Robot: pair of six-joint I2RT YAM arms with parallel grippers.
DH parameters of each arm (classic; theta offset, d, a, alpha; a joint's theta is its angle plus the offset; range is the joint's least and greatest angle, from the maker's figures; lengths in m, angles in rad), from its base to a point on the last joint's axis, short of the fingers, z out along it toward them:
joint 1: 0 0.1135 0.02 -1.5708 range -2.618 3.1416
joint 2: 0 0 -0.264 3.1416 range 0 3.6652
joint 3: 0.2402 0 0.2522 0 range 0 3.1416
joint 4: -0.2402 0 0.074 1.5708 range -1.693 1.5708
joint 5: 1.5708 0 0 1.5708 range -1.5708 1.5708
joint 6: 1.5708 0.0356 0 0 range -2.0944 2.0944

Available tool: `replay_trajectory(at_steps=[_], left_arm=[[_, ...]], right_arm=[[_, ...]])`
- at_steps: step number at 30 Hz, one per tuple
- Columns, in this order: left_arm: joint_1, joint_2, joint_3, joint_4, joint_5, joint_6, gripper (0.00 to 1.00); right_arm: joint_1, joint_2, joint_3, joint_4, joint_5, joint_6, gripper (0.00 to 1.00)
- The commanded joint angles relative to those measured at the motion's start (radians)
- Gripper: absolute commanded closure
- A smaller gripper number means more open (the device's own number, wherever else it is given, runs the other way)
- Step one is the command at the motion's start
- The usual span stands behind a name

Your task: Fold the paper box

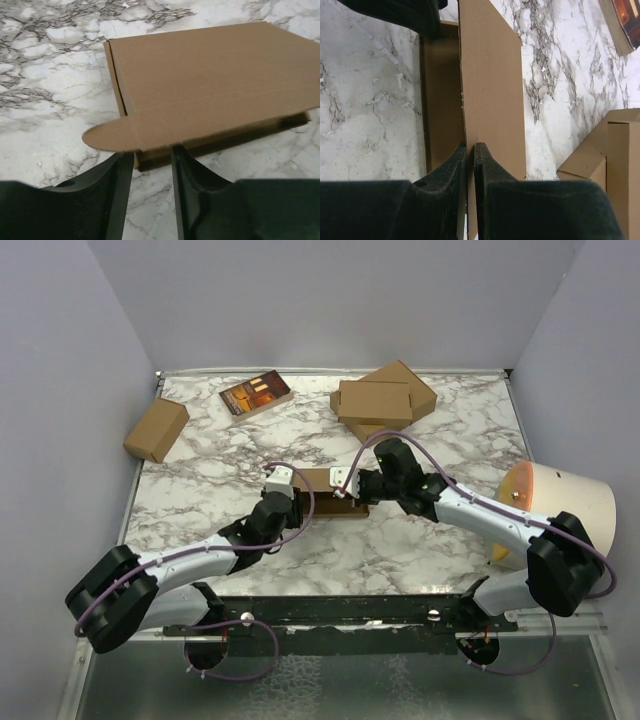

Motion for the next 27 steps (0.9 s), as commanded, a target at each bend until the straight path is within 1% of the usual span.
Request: replay_trajectory(at_steps=[1,4,7,10,12,14,18,21,24,27], left_arm=[[-0.003,-0.121,-0.012,-0.115,0.159,-0.049,0.56],[-0.003,-0.220,-0.017,-0.228,0.274,-0.081,0.51],[-0.003,-0.362,-0.014,-0.318,0.385,-0.104,0.50],[-0.003,-0.492,0.012,-0.354,0.497,-0.094,0.50],[-0.001,-0.540,0.048,-0.361,0.530,-0.075,0.51],[0.002,-0.555,0.093,-0.374,0.524,-0.058,0.53],[0.025,-0.512,0.185,-0.405,0.449,-0.013,0.57],[0.056,-0.437,0.229,-0.384,0.402,0.016,0.68],[0.124,-0.323,0.244,-0.309,0.453,0.029,0.75],[0.214,-0.176,0.252,-0.223,0.581,0.022,0.78]], right_arm=[[0.006,-0.009,-0.016,0.034,0.058,-0.001,0.92],[0.006,-0.011,-0.024,0.039,0.052,0.001,0.92],[0.005,-0.012,-0.028,0.037,0.045,0.002,0.92],[0.006,-0.016,-0.037,0.033,0.026,-0.003,0.92],[0.005,-0.022,-0.047,0.030,0.012,-0.008,0.92],[0.005,-0.022,-0.054,0.027,0.004,-0.009,0.92],[0.005,-0.028,-0.068,0.017,-0.023,-0.019,0.92],[0.006,-0.027,-0.078,0.003,-0.058,-0.035,0.92],[0.007,-0.018,-0.085,-0.011,-0.081,-0.050,0.92],[0.007,-0.007,-0.089,-0.030,-0.099,-0.067,0.91]])
